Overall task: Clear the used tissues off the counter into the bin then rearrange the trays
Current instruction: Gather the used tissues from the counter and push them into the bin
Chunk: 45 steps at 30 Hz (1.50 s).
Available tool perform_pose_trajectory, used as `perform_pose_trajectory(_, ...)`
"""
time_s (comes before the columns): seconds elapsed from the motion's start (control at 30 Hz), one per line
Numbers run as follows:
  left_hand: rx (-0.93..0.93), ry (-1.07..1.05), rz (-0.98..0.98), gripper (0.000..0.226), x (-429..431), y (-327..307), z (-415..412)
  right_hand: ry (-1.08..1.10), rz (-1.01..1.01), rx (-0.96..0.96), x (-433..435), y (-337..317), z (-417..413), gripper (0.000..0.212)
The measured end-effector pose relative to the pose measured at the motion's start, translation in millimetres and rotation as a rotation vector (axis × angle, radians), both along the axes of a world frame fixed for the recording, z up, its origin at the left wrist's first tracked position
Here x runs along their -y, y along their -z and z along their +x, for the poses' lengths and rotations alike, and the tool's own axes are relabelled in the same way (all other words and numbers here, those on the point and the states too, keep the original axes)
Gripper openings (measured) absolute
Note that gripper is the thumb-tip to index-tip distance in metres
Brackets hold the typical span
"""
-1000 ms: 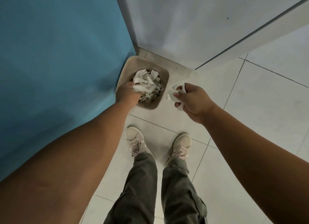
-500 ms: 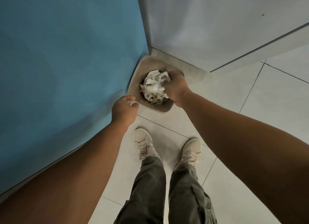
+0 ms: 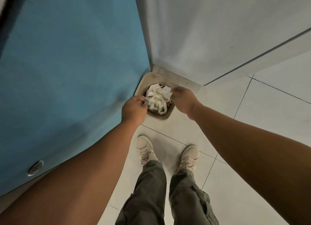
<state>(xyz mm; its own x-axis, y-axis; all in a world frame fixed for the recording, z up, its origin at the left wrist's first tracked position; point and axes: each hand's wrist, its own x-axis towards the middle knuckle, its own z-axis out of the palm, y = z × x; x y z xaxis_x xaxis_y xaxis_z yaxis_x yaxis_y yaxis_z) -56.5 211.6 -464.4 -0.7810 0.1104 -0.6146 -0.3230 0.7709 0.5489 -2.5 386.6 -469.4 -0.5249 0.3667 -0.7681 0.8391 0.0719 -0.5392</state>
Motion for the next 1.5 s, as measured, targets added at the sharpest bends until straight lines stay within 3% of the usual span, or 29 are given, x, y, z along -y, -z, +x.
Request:
perform_pose_trajectory(0.13, -0.091, 0.133, -0.041, 0.029, -18, -60, 3, -0.168, 0.131, -0.067, -5, -66, 13, 0.033)
perform_pose_trajectory(0.37, -0.258, 0.261, 0.02, 0.035, -42, -195, 17, -0.431, 0.432, -0.235, -25, -202, 28, 0.042)
perform_pose_trajectory(0.87, -0.729, 0.246, 0.127, 0.04, -21, -449, 39, -0.573, 0.636, -0.769, -2, -446, 41, 0.042)
perform_pose_trajectory(1.17, -0.886, 0.087, 0.075, 0.039, 41, -518, 32, -0.718, 0.657, -0.907, 41, -518, 8, 0.05)
perform_pose_trajectory(1.5, -0.866, -0.092, -0.005, 0.037, 156, -514, -30, -0.883, 0.616, -0.922, 142, -516, -83, 0.04)
